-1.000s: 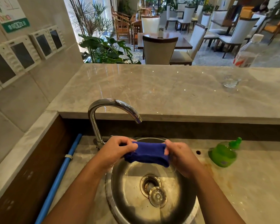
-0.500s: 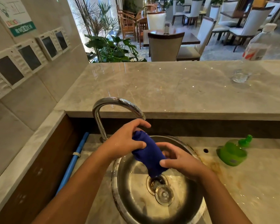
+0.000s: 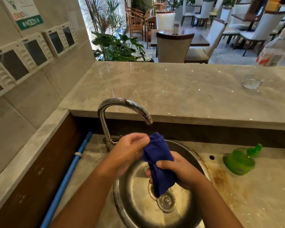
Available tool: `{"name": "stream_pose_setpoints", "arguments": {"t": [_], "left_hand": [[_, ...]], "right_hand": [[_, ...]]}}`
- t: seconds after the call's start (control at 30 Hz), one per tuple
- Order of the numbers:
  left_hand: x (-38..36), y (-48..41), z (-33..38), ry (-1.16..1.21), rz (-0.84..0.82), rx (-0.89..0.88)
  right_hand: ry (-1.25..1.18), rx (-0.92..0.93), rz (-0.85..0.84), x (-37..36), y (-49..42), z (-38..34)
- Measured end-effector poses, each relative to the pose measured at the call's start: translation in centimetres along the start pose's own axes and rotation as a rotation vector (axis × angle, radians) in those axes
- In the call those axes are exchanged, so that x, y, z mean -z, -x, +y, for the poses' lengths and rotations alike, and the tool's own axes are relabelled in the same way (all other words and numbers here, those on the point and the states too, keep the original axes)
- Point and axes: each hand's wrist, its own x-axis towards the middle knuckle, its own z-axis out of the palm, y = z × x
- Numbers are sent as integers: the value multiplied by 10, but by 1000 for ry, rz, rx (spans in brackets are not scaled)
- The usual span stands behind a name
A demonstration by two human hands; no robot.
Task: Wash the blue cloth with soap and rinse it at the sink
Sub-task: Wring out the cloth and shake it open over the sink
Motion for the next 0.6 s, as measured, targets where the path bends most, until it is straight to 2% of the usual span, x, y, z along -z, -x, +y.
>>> {"name": "stream_pose_setpoints", "arguments": {"t": [0.07, 0.1, 0.2, 0.27, 0.4, 0.47, 0.53, 0.6], "left_hand": [[-3, 11, -32, 457, -89, 166], [-8, 14, -46, 548, -143, 222], [-25, 9, -70, 533, -135, 264], [-28, -1, -67, 547, -117, 211], [-26, -16, -48, 681, -222, 127], [-26, -21, -39, 654, -249, 77], [-21, -24, -25, 585, -351, 5], [-19, -26, -3, 531, -533, -73]], "right_hand": [[-41, -34, 76, -2, -3, 6], [-43, -63, 127, -3, -6, 9], [-34, -134, 179, -4, -12, 15], [-53, -174, 141, -4, -11, 15], [-14, -193, 47, 3, -9, 12], [-101, -174, -3, 1, -6, 8], [-261, -110, -116, 10, -4, 11], [-332, -19, -70, 11, -2, 14]]}}
